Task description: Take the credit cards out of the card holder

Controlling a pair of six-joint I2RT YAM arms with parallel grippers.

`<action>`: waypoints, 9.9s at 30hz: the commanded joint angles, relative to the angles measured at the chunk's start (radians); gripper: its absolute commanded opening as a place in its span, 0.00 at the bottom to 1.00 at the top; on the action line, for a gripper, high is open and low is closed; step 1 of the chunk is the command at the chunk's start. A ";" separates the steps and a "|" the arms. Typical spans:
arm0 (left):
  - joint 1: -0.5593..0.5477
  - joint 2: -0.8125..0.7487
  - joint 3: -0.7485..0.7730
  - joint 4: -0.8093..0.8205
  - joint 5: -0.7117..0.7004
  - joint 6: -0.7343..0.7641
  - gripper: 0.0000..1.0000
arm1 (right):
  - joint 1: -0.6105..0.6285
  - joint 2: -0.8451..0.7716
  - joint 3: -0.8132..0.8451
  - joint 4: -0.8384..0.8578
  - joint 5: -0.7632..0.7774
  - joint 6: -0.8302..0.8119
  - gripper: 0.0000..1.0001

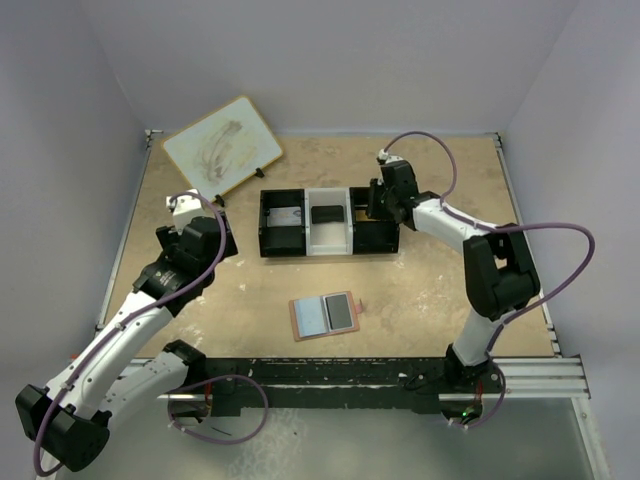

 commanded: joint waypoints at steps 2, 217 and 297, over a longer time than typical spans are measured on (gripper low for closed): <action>0.001 0.000 0.000 0.015 -0.019 -0.006 0.89 | 0.038 0.041 0.054 -0.057 0.086 0.052 0.25; -0.461 0.729 0.018 0.450 0.507 -0.175 0.34 | 0.465 -0.332 -0.851 0.521 0.020 1.078 0.29; -0.583 0.746 -0.096 0.446 0.421 -0.258 0.02 | 0.368 -0.380 -0.785 0.395 -0.126 0.769 0.23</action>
